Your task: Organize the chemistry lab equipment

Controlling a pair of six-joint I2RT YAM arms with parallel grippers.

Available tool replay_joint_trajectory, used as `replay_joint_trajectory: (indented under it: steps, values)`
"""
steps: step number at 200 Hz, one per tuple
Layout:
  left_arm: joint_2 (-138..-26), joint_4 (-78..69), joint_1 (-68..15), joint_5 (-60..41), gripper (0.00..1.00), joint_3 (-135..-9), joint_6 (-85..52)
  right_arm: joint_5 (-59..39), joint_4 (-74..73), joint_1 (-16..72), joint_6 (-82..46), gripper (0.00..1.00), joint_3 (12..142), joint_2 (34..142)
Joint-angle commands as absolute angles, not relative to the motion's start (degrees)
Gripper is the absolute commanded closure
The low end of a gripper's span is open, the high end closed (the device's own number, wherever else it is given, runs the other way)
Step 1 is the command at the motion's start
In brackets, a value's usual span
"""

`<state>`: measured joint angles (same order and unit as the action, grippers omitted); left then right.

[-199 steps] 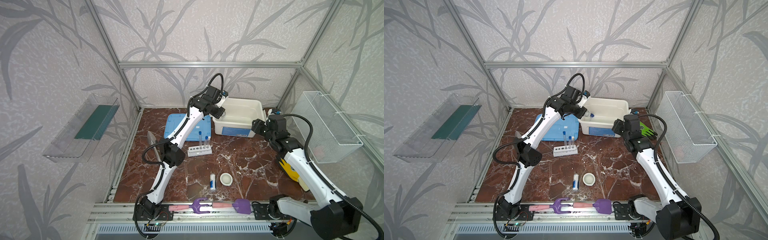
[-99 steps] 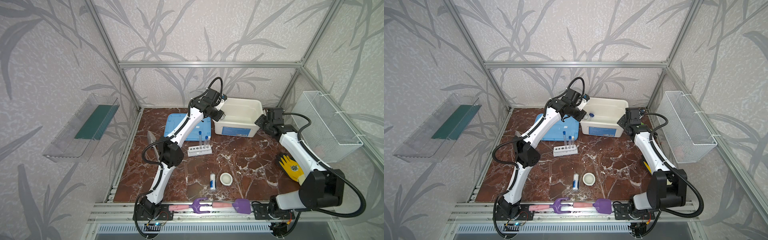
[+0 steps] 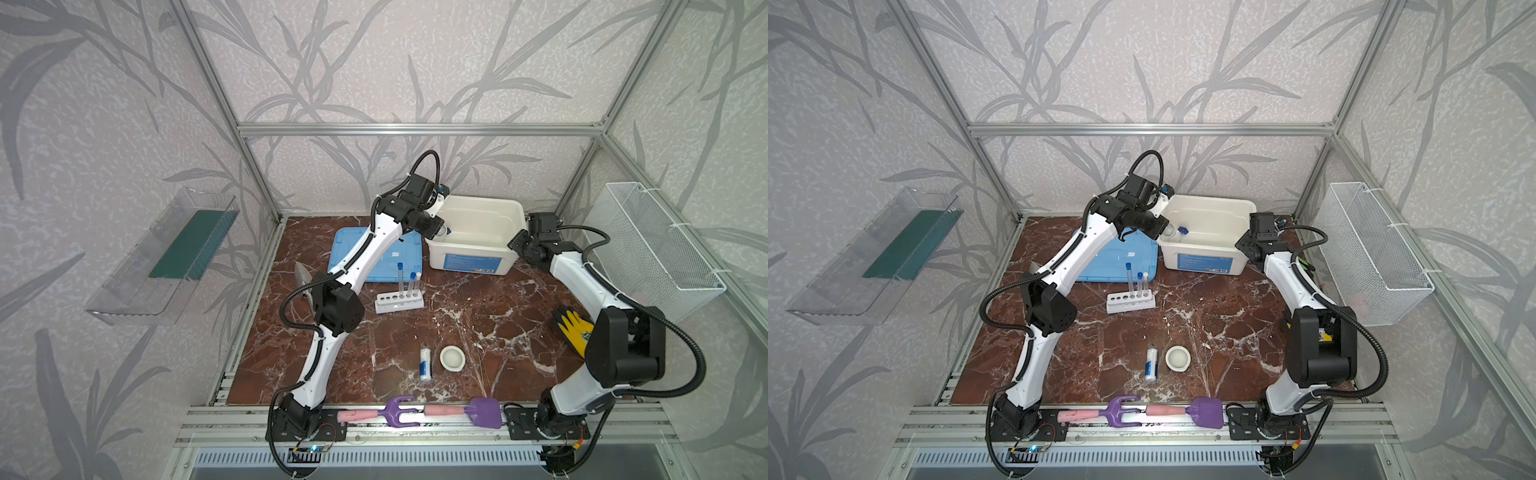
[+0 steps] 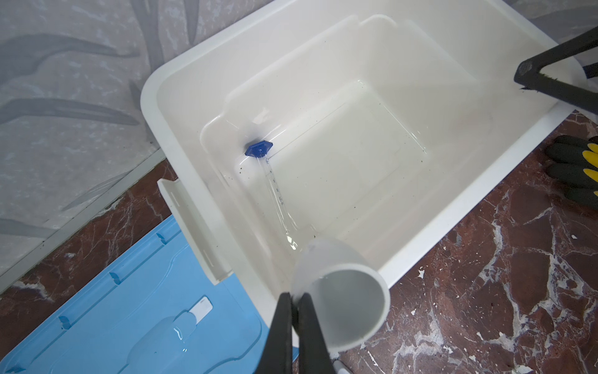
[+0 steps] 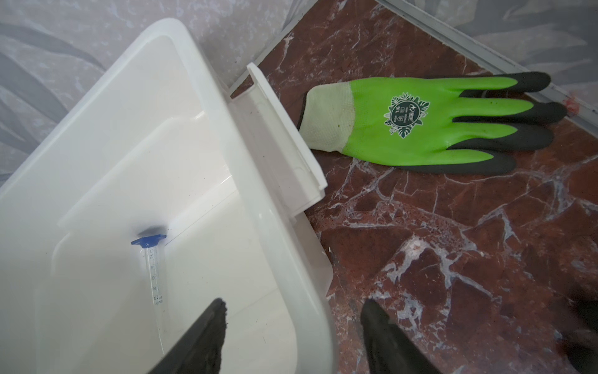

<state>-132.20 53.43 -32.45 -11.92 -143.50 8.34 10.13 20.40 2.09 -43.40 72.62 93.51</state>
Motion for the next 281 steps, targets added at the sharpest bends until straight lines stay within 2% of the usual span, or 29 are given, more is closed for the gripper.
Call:
replay_joint_trajectory:
  steps: [1,51,89,162,281]
  values:
    - [-129.94,53.82,-32.24,-12.55,1.00,-144.62,8.36,9.40,18.26,1.76,-43.68,0.38,74.04,94.26]
    - [-130.81,53.17,-32.12,-14.33,1.00,-144.75,7.88,9.01,16.39,1.76,-43.33,0.57,71.02,93.04]
    - [-130.85,53.60,-32.16,-14.30,1.00,-144.50,8.00,6.70,16.60,1.76,-43.42,0.68,69.57,92.27]
    - [-130.47,54.48,-32.84,-14.95,1.00,-143.98,8.07,5.02,20.01,1.67,-41.15,0.75,66.40,85.26]
    - [-130.98,60.15,-37.27,-15.51,1.00,-143.26,10.96,4.48,28.54,-0.26,-32.75,0.76,58.07,73.85]
